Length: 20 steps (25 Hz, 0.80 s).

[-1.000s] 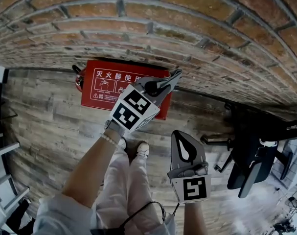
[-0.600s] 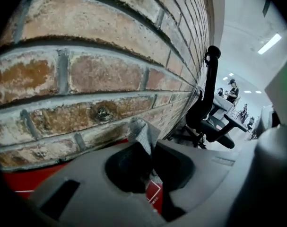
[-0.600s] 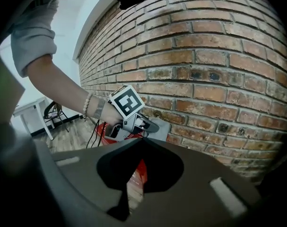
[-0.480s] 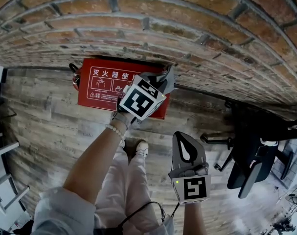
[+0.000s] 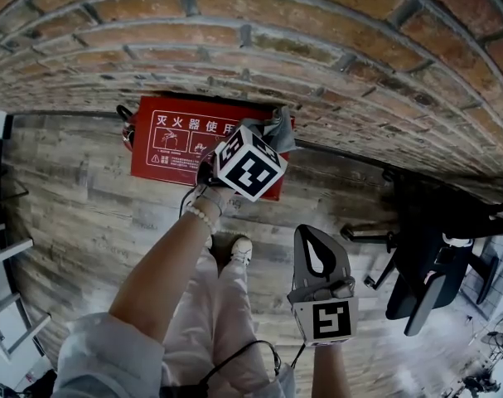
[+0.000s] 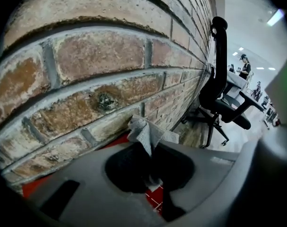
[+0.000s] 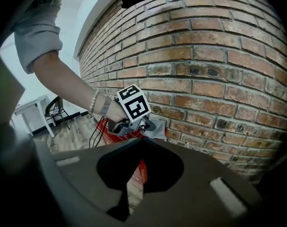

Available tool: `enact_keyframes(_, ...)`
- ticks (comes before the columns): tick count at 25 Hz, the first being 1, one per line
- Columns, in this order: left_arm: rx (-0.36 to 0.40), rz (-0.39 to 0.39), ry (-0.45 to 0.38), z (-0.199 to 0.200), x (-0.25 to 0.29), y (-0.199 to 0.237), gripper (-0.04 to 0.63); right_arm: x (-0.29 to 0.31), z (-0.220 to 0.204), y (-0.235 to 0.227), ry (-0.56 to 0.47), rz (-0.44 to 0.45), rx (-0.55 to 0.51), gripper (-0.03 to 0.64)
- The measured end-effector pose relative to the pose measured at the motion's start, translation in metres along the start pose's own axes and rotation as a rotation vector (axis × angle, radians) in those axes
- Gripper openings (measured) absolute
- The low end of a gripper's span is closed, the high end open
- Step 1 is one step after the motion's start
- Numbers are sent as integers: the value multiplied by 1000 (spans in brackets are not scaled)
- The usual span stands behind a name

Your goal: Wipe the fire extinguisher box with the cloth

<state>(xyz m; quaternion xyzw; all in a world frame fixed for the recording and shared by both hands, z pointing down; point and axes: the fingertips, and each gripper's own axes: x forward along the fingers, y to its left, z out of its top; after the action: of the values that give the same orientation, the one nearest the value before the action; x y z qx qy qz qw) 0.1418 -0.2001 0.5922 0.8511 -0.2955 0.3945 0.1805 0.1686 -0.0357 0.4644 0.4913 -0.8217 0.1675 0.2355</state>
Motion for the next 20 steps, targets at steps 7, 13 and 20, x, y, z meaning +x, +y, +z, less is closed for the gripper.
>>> enact_keyframes(7,15,13,7,-3,-2,4,15,2,2,2,-1,5,2,8)
enact_keyframes(13,8,18,9,-8,-7,10,15,5,5,6,5,11,-13,9)
enact_keyframes(20,-12,25,7,-19,-16,26,15,14,12,15,2,29,-37,8)
